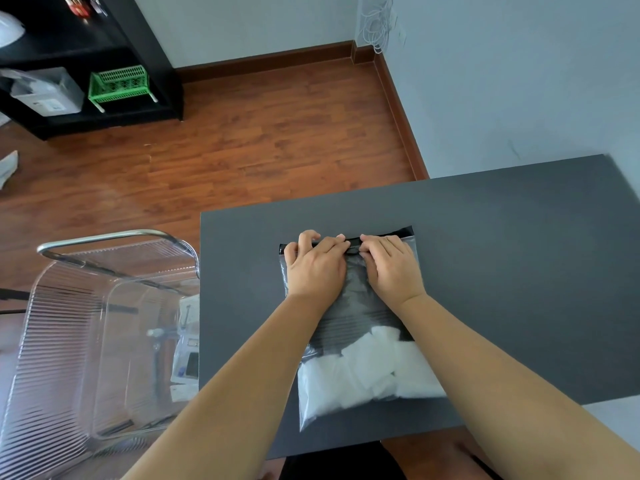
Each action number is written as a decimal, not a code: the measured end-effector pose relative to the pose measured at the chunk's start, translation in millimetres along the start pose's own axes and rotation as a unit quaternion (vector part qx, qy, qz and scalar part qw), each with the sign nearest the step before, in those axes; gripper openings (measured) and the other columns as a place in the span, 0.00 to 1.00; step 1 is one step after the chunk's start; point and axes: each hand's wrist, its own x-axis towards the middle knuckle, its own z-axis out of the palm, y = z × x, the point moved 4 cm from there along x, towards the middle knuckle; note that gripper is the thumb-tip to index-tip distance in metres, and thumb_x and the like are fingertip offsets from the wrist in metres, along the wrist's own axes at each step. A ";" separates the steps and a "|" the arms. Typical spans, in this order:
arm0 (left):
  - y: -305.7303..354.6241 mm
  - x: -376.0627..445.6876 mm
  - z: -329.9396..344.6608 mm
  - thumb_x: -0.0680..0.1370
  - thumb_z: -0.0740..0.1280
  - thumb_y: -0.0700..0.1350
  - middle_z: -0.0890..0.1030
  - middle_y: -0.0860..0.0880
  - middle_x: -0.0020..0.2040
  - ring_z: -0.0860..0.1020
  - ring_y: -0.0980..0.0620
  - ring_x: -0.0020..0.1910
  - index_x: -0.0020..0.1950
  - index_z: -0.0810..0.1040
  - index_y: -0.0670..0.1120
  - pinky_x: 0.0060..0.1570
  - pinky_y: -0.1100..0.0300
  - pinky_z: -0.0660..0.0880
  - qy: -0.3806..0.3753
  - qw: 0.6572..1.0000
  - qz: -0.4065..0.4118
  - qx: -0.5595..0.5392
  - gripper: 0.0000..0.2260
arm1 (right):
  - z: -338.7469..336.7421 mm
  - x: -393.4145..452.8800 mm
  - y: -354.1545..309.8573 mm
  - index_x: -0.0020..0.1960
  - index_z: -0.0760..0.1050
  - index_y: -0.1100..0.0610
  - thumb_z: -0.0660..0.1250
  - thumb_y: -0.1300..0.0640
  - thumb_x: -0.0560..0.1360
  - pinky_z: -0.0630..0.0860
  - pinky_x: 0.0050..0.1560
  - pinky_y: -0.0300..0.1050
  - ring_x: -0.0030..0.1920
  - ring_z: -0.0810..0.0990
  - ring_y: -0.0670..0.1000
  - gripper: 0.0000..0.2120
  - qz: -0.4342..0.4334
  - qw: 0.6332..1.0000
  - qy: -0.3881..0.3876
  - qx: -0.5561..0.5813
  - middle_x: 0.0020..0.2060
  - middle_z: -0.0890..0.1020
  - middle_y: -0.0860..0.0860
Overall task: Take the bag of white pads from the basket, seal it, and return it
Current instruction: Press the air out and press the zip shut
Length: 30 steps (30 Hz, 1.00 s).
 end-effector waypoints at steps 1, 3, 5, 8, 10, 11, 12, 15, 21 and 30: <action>-0.2 0.7 -0.4 0.76 0.69 0.44 0.84 0.58 0.54 0.75 0.43 0.59 0.54 0.85 0.53 0.54 0.52 0.57 -0.022 1.000 -0.008 -0.008 0.09 | -0.9 0.3 -0.1 0.44 0.81 0.64 0.71 0.67 0.73 0.79 0.46 0.59 0.47 0.83 0.61 0.01 -0.001 1.000 -0.003 0.004 0.51 0.85 0.58; -2.3 2.0 -1.3 0.79 0.64 0.48 0.80 0.61 0.61 0.69 0.47 0.66 0.62 0.81 0.56 0.58 0.54 0.54 -0.081 0.996 -0.024 -0.012 0.13 | -5.8 0.5 -1.4 0.47 0.81 0.65 0.70 0.68 0.74 0.78 0.49 0.58 0.49 0.82 0.62 0.03 0.001 1.000 -0.007 0.021 0.56 0.83 0.59; -8.2 -1.5 -6.0 0.81 0.60 0.52 0.73 0.63 0.69 0.63 0.50 0.70 0.70 0.73 0.58 0.61 0.54 0.52 -0.111 0.993 -0.037 -0.022 0.17 | -14.8 -1.8 -4.5 0.55 0.79 0.65 0.67 0.68 0.75 0.76 0.56 0.55 0.57 0.80 0.61 0.10 0.023 0.999 -0.014 0.039 0.65 0.77 0.60; -15.1 -24.0 -23.4 0.81 0.59 0.55 0.62 0.60 0.77 0.55 0.48 0.75 0.74 0.67 0.57 0.66 0.50 0.50 -0.106 0.992 -0.062 -0.037 0.21 | -31.8 -17.4 -11.2 0.68 0.71 0.61 0.64 0.65 0.77 0.68 0.64 0.51 0.68 0.71 0.57 0.20 0.092 0.994 -0.037 0.042 0.74 0.65 0.57; -10.4 -50.1 -30.4 0.81 0.57 0.55 0.58 0.57 0.79 0.50 0.49 0.77 0.75 0.65 0.55 0.71 0.47 0.48 -0.098 0.990 -0.083 -0.052 0.22 | -35.6 -35.6 -19.4 0.72 0.67 0.58 0.61 0.61 0.79 0.61 0.71 0.53 0.74 0.64 0.59 0.21 0.120 0.990 -0.075 0.017 0.76 0.63 0.57; -3.8 -63.2 -30.4 0.81 0.55 0.55 0.56 0.56 0.79 0.47 0.49 0.77 0.76 0.64 0.54 0.73 0.47 0.45 -0.103 0.989 -0.084 -0.058 0.23 | -33.9 -45.3 -24.8 0.74 0.65 0.56 0.58 0.57 0.81 0.56 0.73 0.54 0.76 0.59 0.59 0.22 0.128 0.986 -0.109 0.000 0.77 0.61 0.56; 4.3 -74.7 -27.9 0.81 0.53 0.54 0.54 0.56 0.80 0.45 0.50 0.78 0.77 0.63 0.52 0.74 0.48 0.41 -0.115 0.989 -0.074 -0.058 0.23 | -29.9 -54.8 -30.2 0.77 0.61 0.53 0.55 0.54 0.82 0.51 0.75 0.55 0.78 0.53 0.58 0.23 0.135 0.980 -0.148 -0.014 0.78 0.56 0.55; 19.5 -95.4 -9.7 0.82 0.44 0.52 0.43 0.57 0.80 0.34 0.51 0.77 0.80 0.51 0.50 0.73 0.49 0.34 -0.173 0.984 -0.041 -0.029 0.25 | -12.2 -76.0 -39.6 0.79 0.49 0.45 0.46 0.47 0.83 0.35 0.75 0.52 0.78 0.37 0.52 0.25 0.147 0.962 -0.228 -0.035 0.79 0.41 0.49; 12.9 -103.6 15.3 0.80 0.37 0.55 0.33 0.59 0.77 0.29 0.52 0.74 0.76 0.35 0.58 0.74 0.45 0.36 -0.198 0.978 -0.064 -0.009 0.24 | -0.1 -84.8 -34.9 0.78 0.42 0.42 0.42 0.44 0.82 0.27 0.71 0.50 0.75 0.29 0.50 0.25 0.114 0.961 -0.231 -0.104 0.77 0.33 0.46; 13.4 -108.5 25.7 0.82 0.39 0.55 0.31 0.61 0.76 0.26 0.53 0.72 0.78 0.39 0.58 0.70 0.50 0.29 -0.213 0.975 -0.057 0.003 0.24 | 4.8 -95.1 -30.9 0.78 0.40 0.40 0.41 0.44 0.82 0.29 0.73 0.52 0.75 0.27 0.50 0.25 0.141 0.953 -0.254 -0.090 0.77 0.32 0.44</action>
